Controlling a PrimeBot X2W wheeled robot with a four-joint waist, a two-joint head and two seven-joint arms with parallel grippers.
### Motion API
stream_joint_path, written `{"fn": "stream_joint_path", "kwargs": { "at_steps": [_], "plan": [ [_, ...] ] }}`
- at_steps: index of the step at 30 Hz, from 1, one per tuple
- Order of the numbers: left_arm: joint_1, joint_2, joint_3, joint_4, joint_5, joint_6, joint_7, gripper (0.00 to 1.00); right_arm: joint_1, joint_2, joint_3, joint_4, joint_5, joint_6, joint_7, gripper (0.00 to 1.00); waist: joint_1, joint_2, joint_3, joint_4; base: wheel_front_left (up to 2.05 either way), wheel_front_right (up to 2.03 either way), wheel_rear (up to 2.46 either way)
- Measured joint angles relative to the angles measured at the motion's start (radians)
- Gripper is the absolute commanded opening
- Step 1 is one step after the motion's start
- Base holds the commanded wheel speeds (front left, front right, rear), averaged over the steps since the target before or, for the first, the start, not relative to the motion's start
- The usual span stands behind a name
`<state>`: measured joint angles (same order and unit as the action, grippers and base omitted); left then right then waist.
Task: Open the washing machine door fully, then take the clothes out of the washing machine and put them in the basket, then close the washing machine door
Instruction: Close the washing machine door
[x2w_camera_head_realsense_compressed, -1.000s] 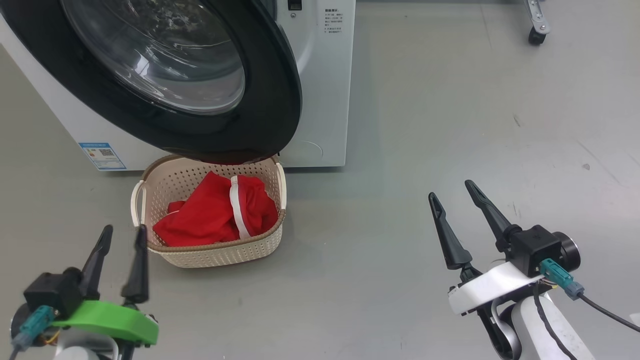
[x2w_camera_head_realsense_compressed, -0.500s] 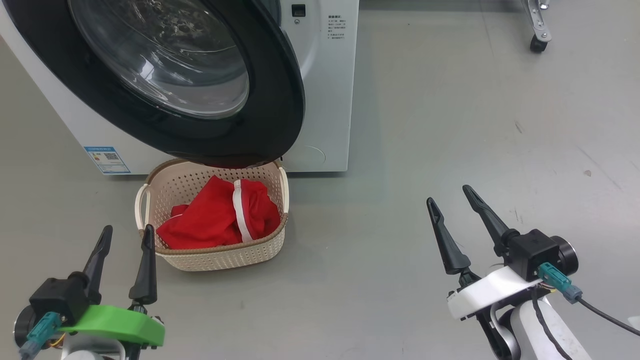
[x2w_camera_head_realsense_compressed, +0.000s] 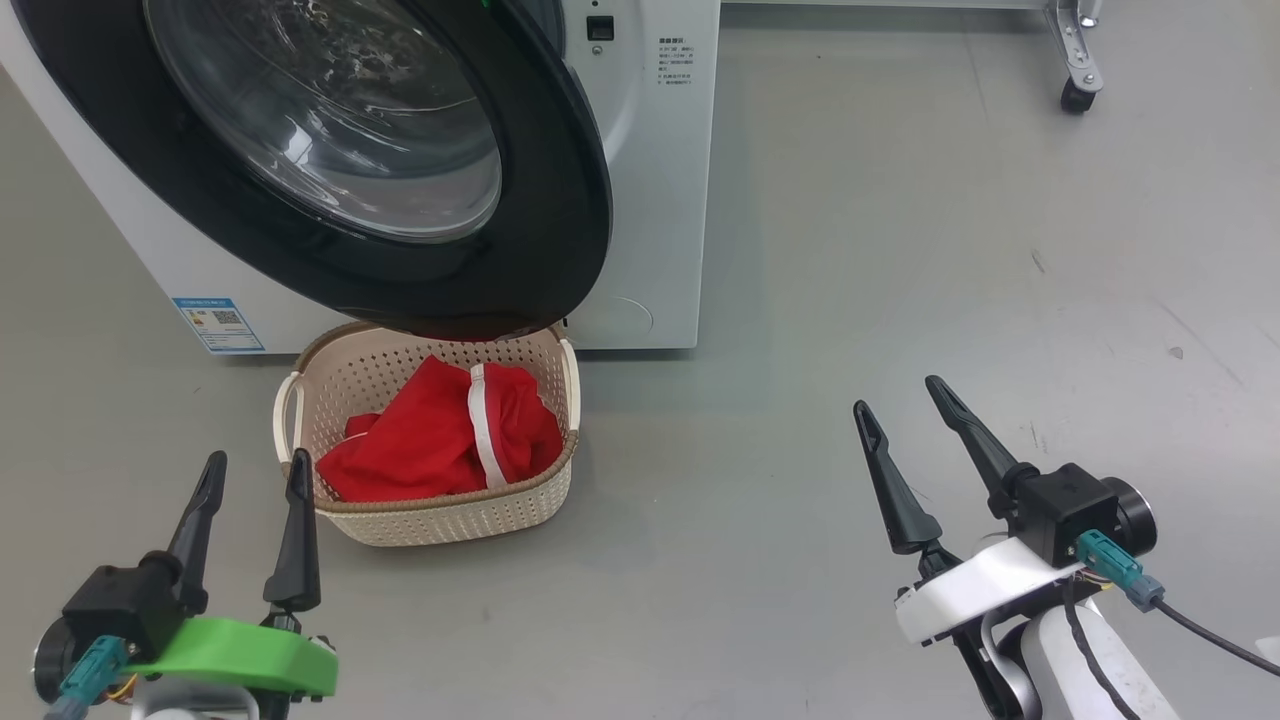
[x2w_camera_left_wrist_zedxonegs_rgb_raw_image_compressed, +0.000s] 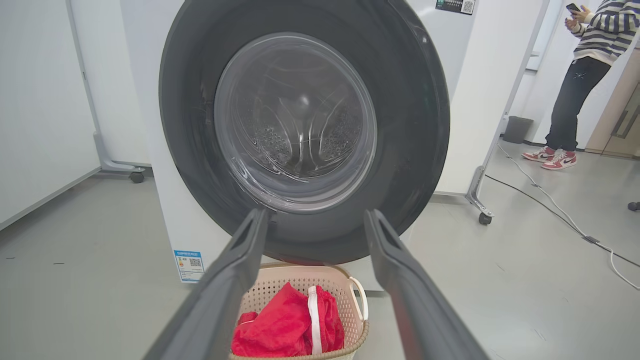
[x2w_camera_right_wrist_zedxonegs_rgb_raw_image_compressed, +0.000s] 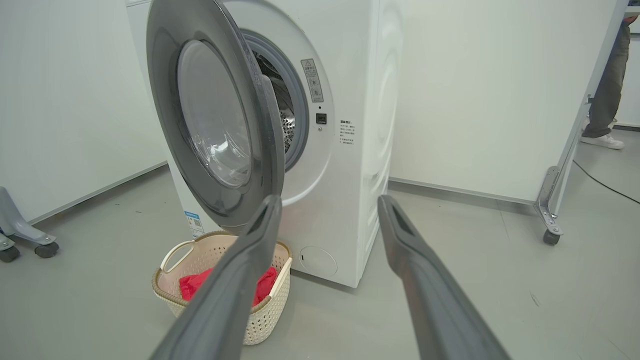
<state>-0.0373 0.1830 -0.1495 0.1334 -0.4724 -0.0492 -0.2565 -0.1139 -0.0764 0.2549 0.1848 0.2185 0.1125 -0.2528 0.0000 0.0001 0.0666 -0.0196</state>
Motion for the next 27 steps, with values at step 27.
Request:
{"fn": "stream_joint_path", "kwargs": {
  "at_steps": [27],
  "plan": [
    [0.019, -0.045, 0.041, -0.014, 0.062, -0.028, 0.0, 1.0, 0.0, 0.002, -0.004, -0.001, -0.001, 0.001, 0.0, 1.0, 0.0, 0.0, 0.009, 0.009, 0.0, 0.0, 0.0]
  ]
}}
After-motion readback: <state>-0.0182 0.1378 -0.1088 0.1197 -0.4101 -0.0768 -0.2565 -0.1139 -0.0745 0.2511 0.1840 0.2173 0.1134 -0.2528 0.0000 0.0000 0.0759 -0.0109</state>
